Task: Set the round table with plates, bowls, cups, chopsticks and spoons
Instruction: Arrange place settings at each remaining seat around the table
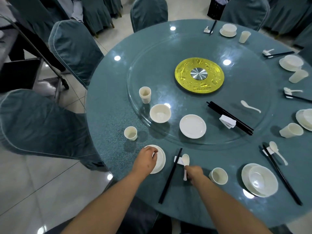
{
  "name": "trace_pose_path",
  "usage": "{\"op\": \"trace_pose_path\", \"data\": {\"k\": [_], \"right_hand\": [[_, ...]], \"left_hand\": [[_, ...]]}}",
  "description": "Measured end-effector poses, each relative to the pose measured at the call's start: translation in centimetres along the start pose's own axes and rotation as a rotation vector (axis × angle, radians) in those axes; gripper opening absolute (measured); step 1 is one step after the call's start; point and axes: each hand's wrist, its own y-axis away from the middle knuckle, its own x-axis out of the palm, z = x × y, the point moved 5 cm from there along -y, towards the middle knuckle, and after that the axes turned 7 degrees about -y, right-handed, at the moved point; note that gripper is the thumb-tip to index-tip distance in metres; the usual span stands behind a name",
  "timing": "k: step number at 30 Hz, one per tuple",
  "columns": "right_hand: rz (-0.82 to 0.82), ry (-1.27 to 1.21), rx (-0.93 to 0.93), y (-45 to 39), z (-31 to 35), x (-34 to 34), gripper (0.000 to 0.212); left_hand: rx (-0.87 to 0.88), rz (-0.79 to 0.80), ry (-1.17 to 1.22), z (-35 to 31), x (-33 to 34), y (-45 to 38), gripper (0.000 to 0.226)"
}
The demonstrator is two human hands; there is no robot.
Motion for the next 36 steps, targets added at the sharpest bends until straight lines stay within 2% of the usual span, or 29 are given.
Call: {"op": "trace_pose_path", "data": {"k": [5, 8, 14, 18, 22, 25, 27, 31, 36], "right_hand": [[0.007, 0.046, -0.015, 1.5, 0.0, -0.3, 0.014], [-0.004, 0.160, -0.073, 3.3, 0.3, -1.2, 0.023], [0.016, 0.411, -0.318, 8.2, 1.6, -2.2, 0.030], [0.038, 0.456, -0.456, 10.9, -0.1, -2.2, 0.033], [0.156, 0.447, -0.555, 14.1, -3.8, -1.0, 0.029], [0.203, 0.456, -0.641, 17.1, -5.4, 0.5, 0.025], [0.228, 0.500, -0.698, 19.5, -5.6, 1.9, 0.019], [0.249, 0.609, -0.783, 23.9, -7.0, 6.1, 0.022], [0.327, 0.628, -0.901, 29.9, -8.5, 13.3, 0.020]], "left_hand": [[0.001, 0.072, -0.015, -0.2, -0.1, 1.0, 0.030], [-0.029, 0.142, -0.009, -0.7, -0.5, 2.6, 0.034], [-0.301, 0.274, 0.086, -0.4, -2.1, 8.1, 0.043], [-0.390, 0.224, 0.102, 0.0, -2.9, 14.4, 0.043], [-0.477, 0.221, 0.120, 1.5, -2.2, 22.3, 0.039], [-0.549, 0.201, 0.121, 3.3, -3.2, 27.1, 0.045], [-0.591, 0.155, 0.137, 4.6, -4.8, 29.4, 0.046], [-0.639, 0.048, 0.193, 7.3, -7.9, 34.1, 0.044], [-0.703, -0.068, 0.246, 12.5, -11.7, 40.0, 0.040]]}}
